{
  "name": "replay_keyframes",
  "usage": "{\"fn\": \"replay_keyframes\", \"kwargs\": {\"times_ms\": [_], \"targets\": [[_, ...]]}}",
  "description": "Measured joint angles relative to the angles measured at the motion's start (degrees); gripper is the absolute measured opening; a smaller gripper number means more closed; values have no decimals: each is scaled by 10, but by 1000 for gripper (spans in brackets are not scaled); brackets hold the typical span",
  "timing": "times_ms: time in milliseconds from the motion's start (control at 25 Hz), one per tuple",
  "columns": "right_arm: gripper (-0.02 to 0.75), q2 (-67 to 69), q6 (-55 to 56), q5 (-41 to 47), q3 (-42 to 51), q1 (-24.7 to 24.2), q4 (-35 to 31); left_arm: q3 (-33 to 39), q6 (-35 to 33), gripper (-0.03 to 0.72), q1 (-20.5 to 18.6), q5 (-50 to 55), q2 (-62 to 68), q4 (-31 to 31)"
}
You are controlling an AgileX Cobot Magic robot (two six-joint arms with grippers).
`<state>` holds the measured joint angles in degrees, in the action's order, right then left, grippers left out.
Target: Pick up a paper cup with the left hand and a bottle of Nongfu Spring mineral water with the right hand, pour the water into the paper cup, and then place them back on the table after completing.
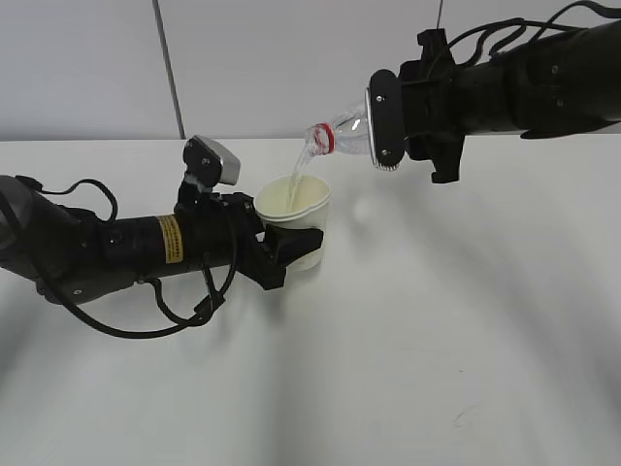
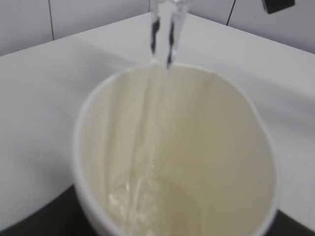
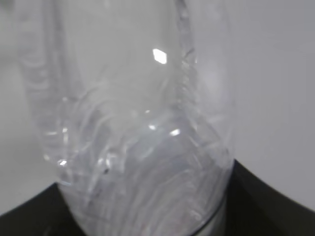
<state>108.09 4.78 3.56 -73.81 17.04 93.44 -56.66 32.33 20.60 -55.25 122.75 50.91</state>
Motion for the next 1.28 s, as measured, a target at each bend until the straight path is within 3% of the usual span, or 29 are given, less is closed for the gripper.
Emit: {"fn": "replay_keyframes", "kwargs": {"times_ms": [1280], "targets": [[447,0,0,3,-1,0,6,0,0,399,0,2,0,0]]}}
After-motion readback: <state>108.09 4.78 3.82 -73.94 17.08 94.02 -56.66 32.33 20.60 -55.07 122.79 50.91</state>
